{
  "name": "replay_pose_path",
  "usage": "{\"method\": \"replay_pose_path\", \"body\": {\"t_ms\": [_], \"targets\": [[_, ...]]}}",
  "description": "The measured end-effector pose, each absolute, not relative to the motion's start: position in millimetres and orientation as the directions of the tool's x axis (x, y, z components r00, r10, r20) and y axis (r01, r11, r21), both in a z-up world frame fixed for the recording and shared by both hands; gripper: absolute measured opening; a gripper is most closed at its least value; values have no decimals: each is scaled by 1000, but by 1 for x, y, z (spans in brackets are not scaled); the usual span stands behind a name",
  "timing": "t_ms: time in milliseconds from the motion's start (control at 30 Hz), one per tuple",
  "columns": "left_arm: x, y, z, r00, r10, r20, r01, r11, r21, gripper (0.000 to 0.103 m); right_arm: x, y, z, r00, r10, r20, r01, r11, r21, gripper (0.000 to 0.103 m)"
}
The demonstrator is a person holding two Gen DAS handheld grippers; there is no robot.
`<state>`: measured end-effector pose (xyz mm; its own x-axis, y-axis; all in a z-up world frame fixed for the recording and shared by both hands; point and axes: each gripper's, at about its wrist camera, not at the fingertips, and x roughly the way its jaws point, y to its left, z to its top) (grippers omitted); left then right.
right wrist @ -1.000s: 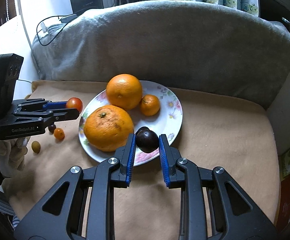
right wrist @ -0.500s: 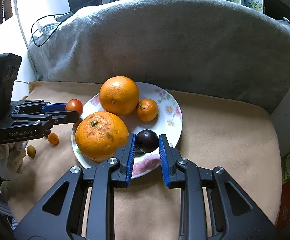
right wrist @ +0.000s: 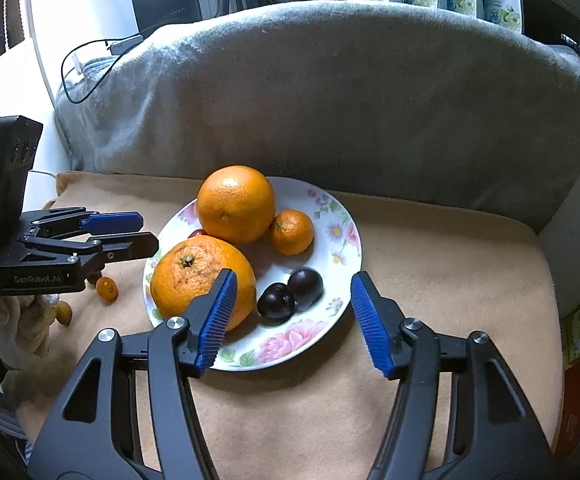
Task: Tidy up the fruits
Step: 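Withdraw both tools from the plate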
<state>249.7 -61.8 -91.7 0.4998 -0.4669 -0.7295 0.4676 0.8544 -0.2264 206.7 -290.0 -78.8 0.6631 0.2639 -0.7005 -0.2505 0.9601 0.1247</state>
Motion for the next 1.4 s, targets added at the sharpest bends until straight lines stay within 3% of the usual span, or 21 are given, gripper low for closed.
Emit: {"method": "replay_pose_path", "body": {"t_ms": [67,133,667,800,1400], "targets": [[249,-61,-90,509,-463,-726,463,858,-222,73,206,-290,-77,671,260,-694,-250,961,119,81],[248,-60,-88,523,-454,-722,457,864,-212,79,204,-291,-76,675,261,-691,-250,961,119,88],[233,-59,-73,586,-404,-702,448,884,-135,80,195,-290,-66,685,256,-682,-244,963,116,93],[225,-57,-69,601,-402,-691,452,884,-121,80,190,-289,-62,696,257,-670,-240,963,120,99],[188,-28,-51,649,-379,-659,430,898,-92,81,166,-267,-42,719,271,-640,-255,959,121,100]]}}
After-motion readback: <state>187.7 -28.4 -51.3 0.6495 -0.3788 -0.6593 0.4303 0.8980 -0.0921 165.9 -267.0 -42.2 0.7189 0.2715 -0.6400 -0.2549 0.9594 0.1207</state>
